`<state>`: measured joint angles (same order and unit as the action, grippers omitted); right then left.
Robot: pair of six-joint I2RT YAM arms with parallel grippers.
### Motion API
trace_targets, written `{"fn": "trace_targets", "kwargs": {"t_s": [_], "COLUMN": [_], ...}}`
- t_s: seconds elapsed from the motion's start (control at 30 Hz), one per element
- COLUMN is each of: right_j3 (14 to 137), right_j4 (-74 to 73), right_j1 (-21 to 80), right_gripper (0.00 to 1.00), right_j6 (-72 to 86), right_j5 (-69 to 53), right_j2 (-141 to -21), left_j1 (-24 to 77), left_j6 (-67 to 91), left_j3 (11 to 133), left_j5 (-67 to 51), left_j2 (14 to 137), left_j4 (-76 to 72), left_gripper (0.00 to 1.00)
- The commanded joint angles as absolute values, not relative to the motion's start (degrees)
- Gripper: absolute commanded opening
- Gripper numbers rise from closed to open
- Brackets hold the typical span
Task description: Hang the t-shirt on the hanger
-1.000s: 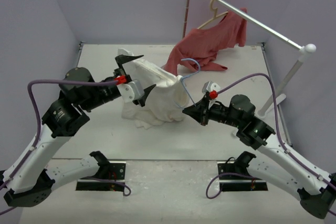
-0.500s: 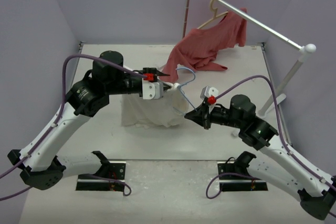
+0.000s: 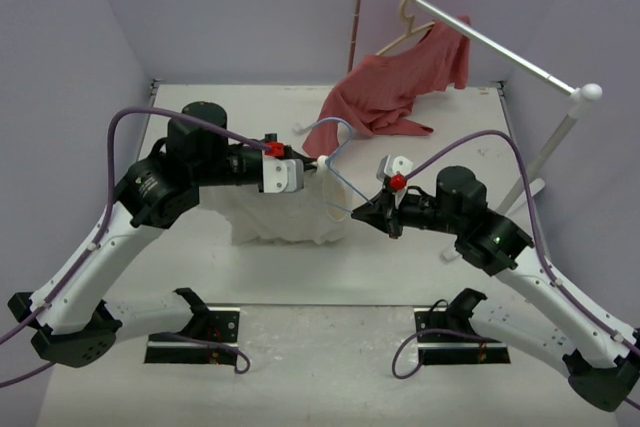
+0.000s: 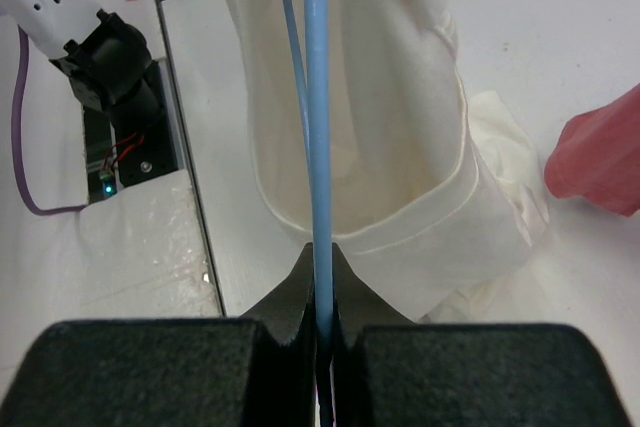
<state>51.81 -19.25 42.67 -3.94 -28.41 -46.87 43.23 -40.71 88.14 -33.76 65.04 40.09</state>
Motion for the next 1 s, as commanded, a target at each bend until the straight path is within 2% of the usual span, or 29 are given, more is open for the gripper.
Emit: {"fn": "trace_targets", "kwargs": {"t_s": [0.0,0.07,0.13,0.17,0.2,0.23,0.3,0.5,0.7,0.8,0.9,0.97], "right_j3": [56.89,56.15,54.83,54.12,53.28,52.56,49.32,44.39,53.42,57.22,65.21,65.9], "right_j4": [-10.78,-9.06,-7.4,-7.38,-7.24,-7.21,-7.87,-6.33,-13.88,-15.59,-20.21,-20.66], "right_j1": [42.71,42.71,42.71,42.71,42.71,42.65,42.09,36.59,35.62,34.43,33.8,34.59], "right_gripper": [0.0,0.02,0.34,0.35,0.66,0.73,0.75,0.79,0.78,0.77,0.71,0.68], "right_j6": [-5.1,-3.83,-2.18,-1.3,-0.61,-0.44,5.11,24.08,34.69,35.08,31.4,28.17], "right_j5": [-28.3,-27.41,-26.88,-26.4,-24.53,-22.3,-11.9,-3.23,-0.89,-3.41,-20.81,-31.66], "right_j2": [-45.85,-45.63,-45.44,-45.52,-45.38,-45.35,-42.65,-33.77,-48.01,-53.3,-62.25,-66.57], "left_j1": [43.42,43.42,43.42,43.42,43.42,43.42,43.42,43.42,43.42,43.42,43.42,43.42], "left_j6": [-35.39,-36.12,-36.12,-35.95,-35.88,-35.86,-36.0,-35.17,-34.6,-35.6,-35.87,-36.11], "left_j3": [87.95,87.18,86.21,85.57,84.32,83.1,79.1,78.57,79.71,79.17,76.82,76.66], "left_j5": [-23.82,-22.99,-22.3,-21.24,-20.06,-19.05,-14.36,-10.92,-17.06,-21.56,-26.23,-26.36], "left_j2": [64.89,63.26,61.25,60.24,58.51,57.11,52.61,50.39,49.74,48.16,44.22,44.07], "left_j4": [35.95,35.63,35.87,36.22,36.71,36.82,36.67,40.28,47.41,48.3,45.39,44.83], "left_gripper": [0.0,0.0,0.0,0.0,0.0,0.0,0.0,0.0,0.0,0.0,0.0,0.0]}}
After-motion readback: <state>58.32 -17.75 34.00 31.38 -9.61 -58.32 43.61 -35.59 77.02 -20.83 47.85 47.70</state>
